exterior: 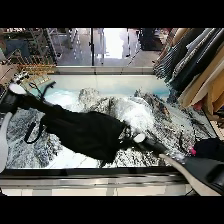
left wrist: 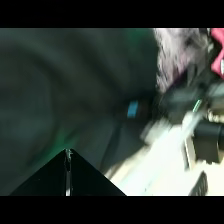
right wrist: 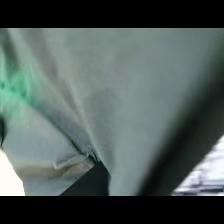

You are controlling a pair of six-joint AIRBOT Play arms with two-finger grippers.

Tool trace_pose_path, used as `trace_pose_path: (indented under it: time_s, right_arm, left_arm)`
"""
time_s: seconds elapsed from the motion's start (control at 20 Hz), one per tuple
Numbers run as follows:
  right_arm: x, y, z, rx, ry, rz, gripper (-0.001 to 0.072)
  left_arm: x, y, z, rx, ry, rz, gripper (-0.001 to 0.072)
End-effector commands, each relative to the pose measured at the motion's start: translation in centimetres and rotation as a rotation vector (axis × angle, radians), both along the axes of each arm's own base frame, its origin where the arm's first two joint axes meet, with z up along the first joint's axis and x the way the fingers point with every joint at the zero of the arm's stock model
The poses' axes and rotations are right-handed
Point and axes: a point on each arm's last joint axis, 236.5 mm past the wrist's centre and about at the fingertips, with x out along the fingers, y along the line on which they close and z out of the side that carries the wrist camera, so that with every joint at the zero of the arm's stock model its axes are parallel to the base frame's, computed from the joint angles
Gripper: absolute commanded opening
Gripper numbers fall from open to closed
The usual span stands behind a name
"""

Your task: Fold the clothes and pants, and hang the long-sleeved shirts on hangers.

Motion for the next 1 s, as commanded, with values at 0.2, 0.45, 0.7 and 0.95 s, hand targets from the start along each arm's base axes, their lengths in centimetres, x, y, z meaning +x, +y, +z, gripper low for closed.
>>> trace_pose_path:
  time_s: [0.2,0.45,0.7,0.95]
  right_arm:
    - [2.5,-23.1,3.2,-0.458,-0.029,-0.114,0.0011]
    - [8.4,-20.2,13.9,-0.533,-0.306,-0.002,0.0009]
    - [12.4,-6.7,19.3,-0.487,-0.511,0.212,0.0009]
    - [8.4,4.2,8.0,-0.516,-0.351,0.511,0.0010]
  left_arm:
    - [-2.1,-8.7,-9.2,-0.001,0.073,0.023,0.0010]
    - [-2.9,-14.1,-13.3,0.029,0.110,0.025,0.0010]
    - [-2.3,-14.6,-12.6,0.019,0.122,0.059,0.0010]
    - [-1.5,-13.3,-9.3,-0.016,0.120,0.116,0.0010]
